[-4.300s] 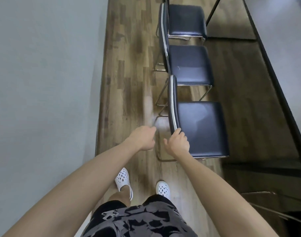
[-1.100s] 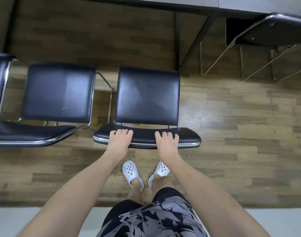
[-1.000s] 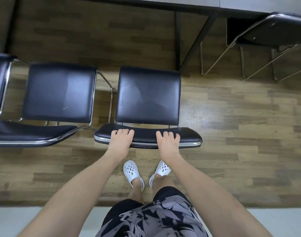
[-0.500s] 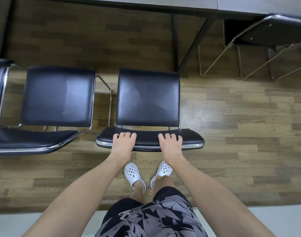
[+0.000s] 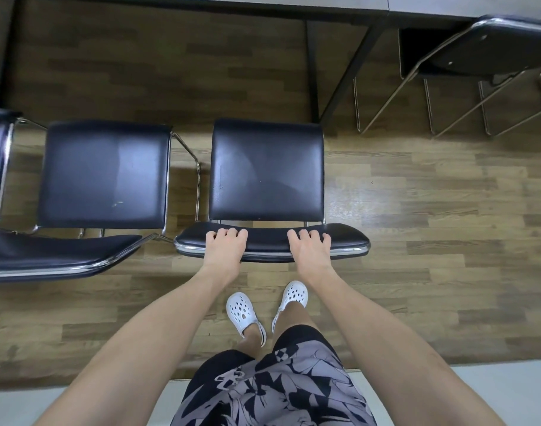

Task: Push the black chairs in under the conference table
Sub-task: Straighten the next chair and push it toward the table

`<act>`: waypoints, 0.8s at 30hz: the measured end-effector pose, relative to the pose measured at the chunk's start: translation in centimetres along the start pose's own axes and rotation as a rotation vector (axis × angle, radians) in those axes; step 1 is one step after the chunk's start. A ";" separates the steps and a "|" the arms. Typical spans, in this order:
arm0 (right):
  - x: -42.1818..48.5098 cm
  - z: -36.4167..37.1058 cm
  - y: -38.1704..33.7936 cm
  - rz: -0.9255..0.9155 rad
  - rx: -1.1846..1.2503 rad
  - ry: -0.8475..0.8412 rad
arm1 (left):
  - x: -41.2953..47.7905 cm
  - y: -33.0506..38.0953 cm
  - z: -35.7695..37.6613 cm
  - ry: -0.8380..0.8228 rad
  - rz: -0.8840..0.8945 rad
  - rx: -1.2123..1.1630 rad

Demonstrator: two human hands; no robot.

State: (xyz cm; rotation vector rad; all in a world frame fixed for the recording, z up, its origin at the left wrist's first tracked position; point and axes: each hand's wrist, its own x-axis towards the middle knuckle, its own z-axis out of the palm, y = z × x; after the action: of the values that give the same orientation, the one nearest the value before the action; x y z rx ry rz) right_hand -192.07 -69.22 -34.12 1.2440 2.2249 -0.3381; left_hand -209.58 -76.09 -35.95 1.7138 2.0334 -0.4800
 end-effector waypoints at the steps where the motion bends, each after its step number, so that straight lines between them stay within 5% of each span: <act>1: 0.2 0.0 0.1 0.000 0.002 0.005 | 0.2 0.0 -0.1 0.002 0.000 0.006; 24: 8.9 -6.0 3.4 -0.008 -0.031 0.024 | 9.1 -1.0 -6.6 -0.024 -0.016 0.016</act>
State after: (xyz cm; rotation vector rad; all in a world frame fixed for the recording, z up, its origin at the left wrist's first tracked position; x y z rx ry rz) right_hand -194.96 -58.28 -34.29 1.2299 2.2477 -0.2918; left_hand -212.52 -65.20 -35.20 1.6941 2.0330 -0.5208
